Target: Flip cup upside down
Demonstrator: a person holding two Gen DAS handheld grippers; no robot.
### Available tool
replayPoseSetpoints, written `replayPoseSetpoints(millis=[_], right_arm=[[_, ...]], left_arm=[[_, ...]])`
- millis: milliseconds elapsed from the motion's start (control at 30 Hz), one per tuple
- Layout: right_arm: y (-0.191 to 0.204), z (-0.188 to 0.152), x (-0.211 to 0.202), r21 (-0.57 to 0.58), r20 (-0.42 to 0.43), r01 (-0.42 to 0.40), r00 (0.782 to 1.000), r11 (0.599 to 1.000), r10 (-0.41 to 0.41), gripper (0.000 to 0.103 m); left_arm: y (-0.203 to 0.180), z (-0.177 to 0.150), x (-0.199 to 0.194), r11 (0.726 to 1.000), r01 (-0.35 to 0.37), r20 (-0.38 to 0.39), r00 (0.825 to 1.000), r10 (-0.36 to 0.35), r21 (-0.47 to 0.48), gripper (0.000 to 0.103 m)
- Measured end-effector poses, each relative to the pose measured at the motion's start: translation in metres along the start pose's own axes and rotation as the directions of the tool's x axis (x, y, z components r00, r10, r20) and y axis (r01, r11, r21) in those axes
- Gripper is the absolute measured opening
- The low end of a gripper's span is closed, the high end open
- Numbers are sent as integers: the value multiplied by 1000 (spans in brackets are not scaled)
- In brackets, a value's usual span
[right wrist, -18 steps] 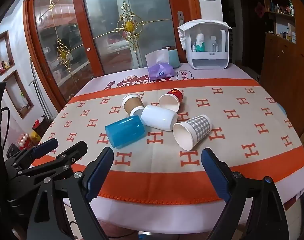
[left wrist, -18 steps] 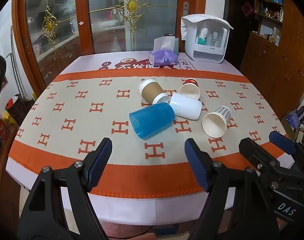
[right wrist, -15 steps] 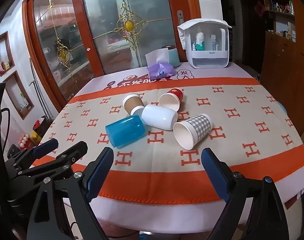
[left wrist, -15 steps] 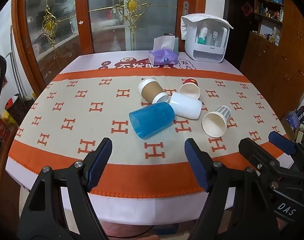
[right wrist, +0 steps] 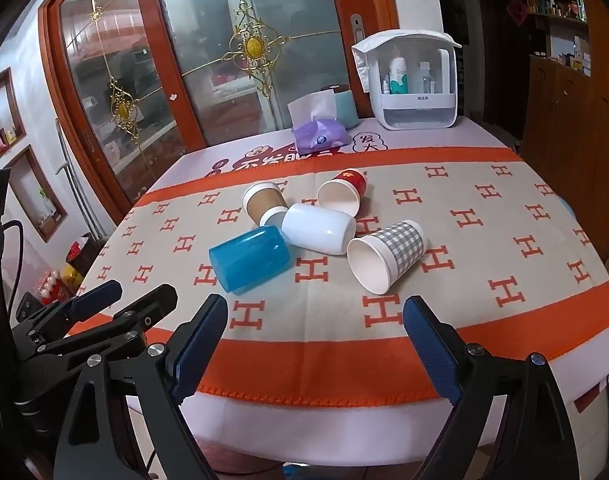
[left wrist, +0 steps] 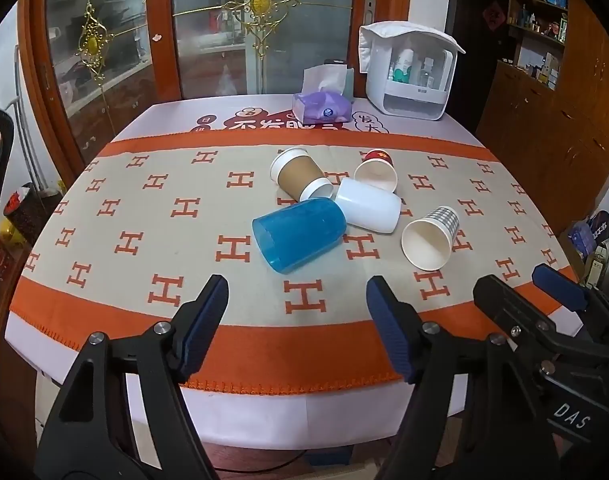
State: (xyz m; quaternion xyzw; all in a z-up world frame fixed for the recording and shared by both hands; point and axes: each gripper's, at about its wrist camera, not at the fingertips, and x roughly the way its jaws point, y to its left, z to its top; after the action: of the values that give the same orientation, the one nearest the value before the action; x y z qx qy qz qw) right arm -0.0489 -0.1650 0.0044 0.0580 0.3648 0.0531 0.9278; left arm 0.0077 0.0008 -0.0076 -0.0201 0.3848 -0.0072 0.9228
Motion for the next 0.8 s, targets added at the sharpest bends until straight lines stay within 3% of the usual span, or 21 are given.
replayPoseSetpoints(millis=[433, 800], right_arm=[[-2, -1, 8, 9, -21, 3, 1000, 1000, -3, 91], [-1, -4, 10, 14, -25, 1, 1000, 1000, 0, 91]], left_arm=[[0, -3, 3, 1000, -26, -1, 1000, 26, 16, 67], [2, -6, 5, 1000, -6, -26, 1000, 5, -1, 67]])
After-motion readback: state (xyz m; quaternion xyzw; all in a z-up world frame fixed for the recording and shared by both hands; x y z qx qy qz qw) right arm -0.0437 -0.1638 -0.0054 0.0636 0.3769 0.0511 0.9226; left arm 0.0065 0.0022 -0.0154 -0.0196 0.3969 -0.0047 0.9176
